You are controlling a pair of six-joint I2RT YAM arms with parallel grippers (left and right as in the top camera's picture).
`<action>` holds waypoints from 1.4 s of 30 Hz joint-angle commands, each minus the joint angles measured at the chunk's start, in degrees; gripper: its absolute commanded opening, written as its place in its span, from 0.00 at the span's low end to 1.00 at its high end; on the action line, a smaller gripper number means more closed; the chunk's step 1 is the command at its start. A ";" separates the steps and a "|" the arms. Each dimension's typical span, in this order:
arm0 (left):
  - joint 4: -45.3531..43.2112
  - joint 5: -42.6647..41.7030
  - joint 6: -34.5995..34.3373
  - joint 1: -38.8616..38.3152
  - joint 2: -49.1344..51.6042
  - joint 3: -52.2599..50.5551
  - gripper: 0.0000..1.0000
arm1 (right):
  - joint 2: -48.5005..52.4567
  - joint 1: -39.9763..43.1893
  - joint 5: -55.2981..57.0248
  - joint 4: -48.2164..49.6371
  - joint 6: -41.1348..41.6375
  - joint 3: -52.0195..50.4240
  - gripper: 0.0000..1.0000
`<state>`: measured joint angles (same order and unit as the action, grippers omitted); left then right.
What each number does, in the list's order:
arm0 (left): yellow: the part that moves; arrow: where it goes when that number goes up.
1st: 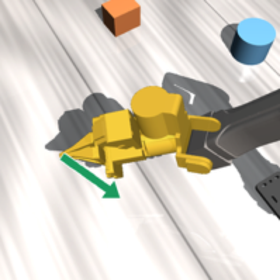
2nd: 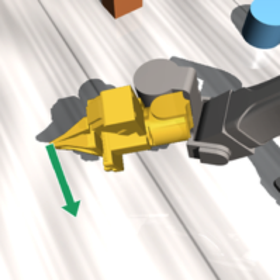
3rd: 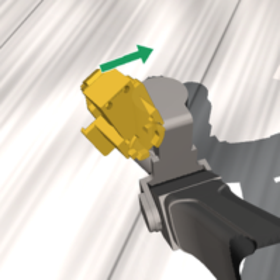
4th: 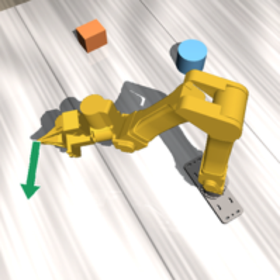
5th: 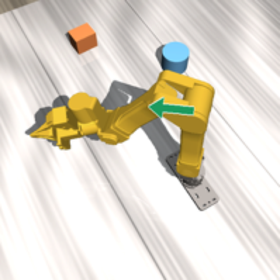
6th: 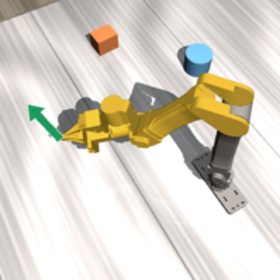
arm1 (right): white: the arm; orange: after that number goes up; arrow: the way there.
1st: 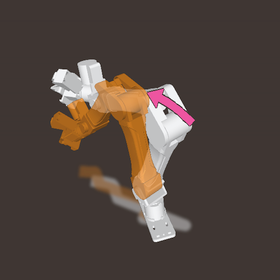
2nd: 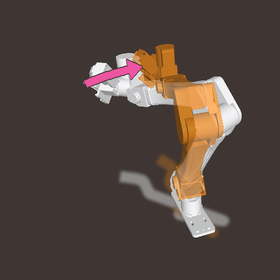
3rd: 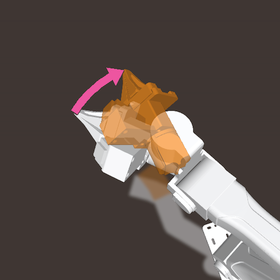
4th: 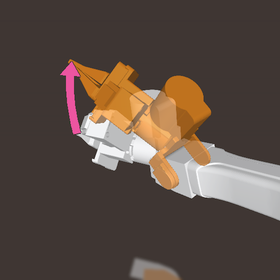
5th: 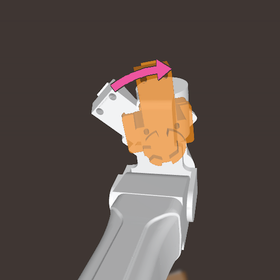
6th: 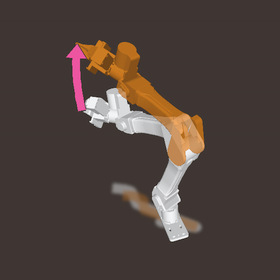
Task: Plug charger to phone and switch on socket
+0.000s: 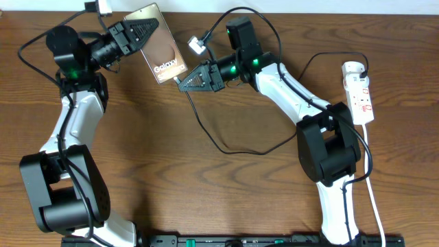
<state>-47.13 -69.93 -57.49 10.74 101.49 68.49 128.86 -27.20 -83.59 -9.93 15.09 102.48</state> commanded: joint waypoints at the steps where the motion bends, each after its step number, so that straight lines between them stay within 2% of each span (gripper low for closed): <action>1: -3.17 1.05 -3.50 -0.22 -0.13 0.24 0.07 | -1.20 0.83 -0.83 2.12 3.19 0.83 0.01; 22: -2.67 3.56 -2.60 3.02 0.74 0.20 0.07 | -1.20 0.52 -2.95 4.07 3.41 0.83 0.01; 29: -2.69 5.51 -2.62 2.84 0.74 0.20 0.07 | -1.20 0.48 -2.45 13.68 12.52 0.83 0.01; 42: -2.71 8.13 -3.74 2.40 0.74 0.17 0.08 | -1.20 0.44 0.85 14.08 15.43 0.83 0.01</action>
<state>-49.10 -63.29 -60.25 13.63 102.00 68.49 128.86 -26.70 -84.31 4.01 28.38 102.48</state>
